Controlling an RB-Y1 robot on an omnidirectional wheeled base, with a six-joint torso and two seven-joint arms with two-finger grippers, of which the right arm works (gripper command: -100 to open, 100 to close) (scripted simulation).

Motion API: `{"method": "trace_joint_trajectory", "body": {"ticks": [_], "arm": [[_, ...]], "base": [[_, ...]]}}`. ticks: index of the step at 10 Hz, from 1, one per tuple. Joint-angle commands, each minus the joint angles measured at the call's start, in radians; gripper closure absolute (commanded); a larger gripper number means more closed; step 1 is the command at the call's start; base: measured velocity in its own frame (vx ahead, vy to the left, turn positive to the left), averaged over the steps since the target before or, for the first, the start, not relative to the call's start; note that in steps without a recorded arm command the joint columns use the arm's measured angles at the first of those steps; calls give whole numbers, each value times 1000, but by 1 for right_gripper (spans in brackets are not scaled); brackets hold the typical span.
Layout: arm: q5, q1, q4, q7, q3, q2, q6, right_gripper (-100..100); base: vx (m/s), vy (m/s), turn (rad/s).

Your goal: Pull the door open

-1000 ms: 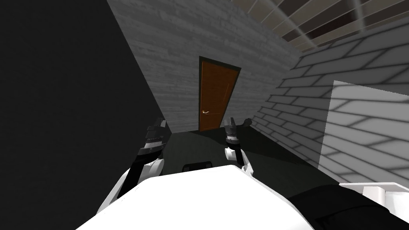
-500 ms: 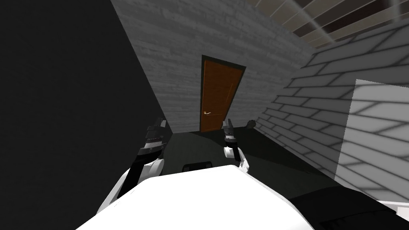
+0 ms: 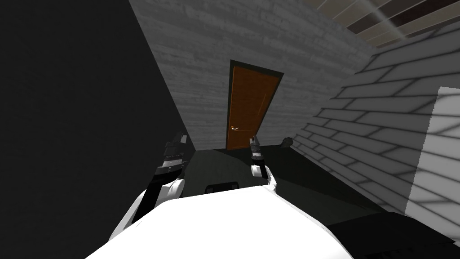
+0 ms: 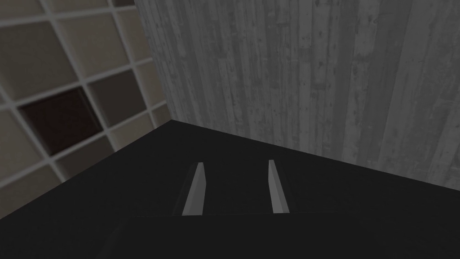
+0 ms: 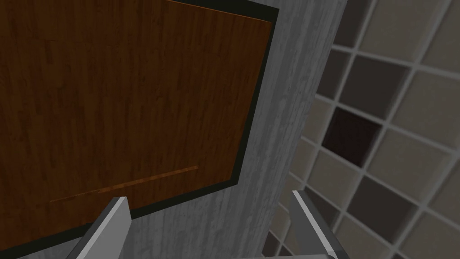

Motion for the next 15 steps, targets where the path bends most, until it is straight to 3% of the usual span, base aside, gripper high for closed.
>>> {"method": "trace_joint_trajectory", "body": {"ticks": [1,7,11,15], "arm": [[-6,-27,50,3,-8,-8,2,-100],[-29,-118,259,15,-34,-34,-15,-100],[-37,-149,342,19,-43,-43,-22,-100],[-52,-210,477,27,-60,-59,-34,-100]], "base": [[85,-14,94],[106,-8,87],[62,-7,53],[83,-12,81]]}}
